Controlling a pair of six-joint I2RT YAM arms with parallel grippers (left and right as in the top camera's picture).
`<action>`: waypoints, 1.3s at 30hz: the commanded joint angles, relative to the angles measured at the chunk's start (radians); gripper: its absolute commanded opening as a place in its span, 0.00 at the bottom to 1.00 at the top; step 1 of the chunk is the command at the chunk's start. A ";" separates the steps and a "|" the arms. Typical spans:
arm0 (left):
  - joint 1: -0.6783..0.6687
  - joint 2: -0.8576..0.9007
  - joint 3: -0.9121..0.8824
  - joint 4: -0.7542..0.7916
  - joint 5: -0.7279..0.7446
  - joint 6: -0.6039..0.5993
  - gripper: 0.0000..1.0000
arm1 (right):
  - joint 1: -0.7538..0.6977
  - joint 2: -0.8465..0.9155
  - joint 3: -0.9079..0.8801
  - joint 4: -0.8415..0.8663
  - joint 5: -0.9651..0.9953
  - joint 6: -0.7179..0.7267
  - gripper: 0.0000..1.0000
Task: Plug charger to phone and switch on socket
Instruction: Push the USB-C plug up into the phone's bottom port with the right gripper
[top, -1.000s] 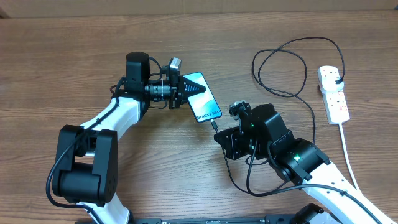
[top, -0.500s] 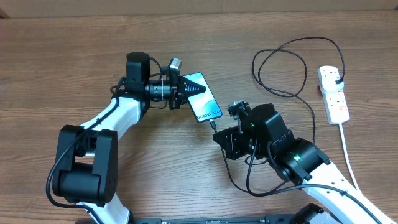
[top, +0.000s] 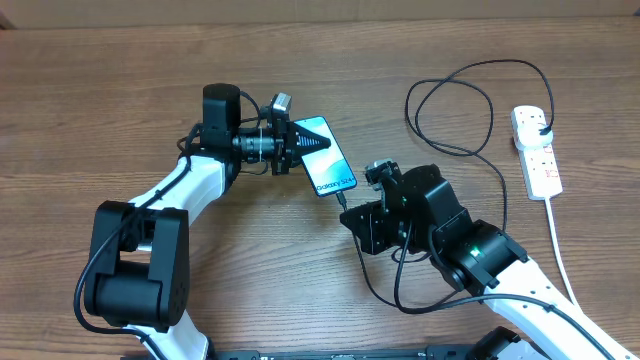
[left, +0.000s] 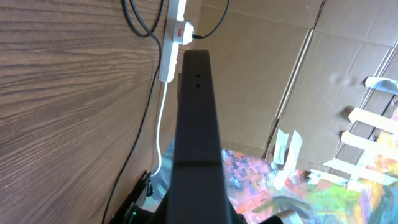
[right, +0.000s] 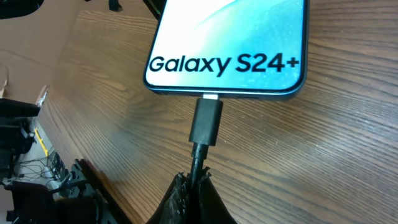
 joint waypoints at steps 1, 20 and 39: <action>-0.003 -0.007 0.015 0.005 0.112 0.061 0.04 | 0.006 0.008 0.006 0.038 0.057 -0.007 0.04; -0.003 -0.007 0.015 0.005 0.055 0.090 0.05 | 0.006 0.014 0.006 0.021 0.077 -0.010 0.31; -0.003 -0.007 0.015 0.005 0.108 0.244 0.04 | 0.063 0.076 0.006 0.096 0.122 -0.010 0.09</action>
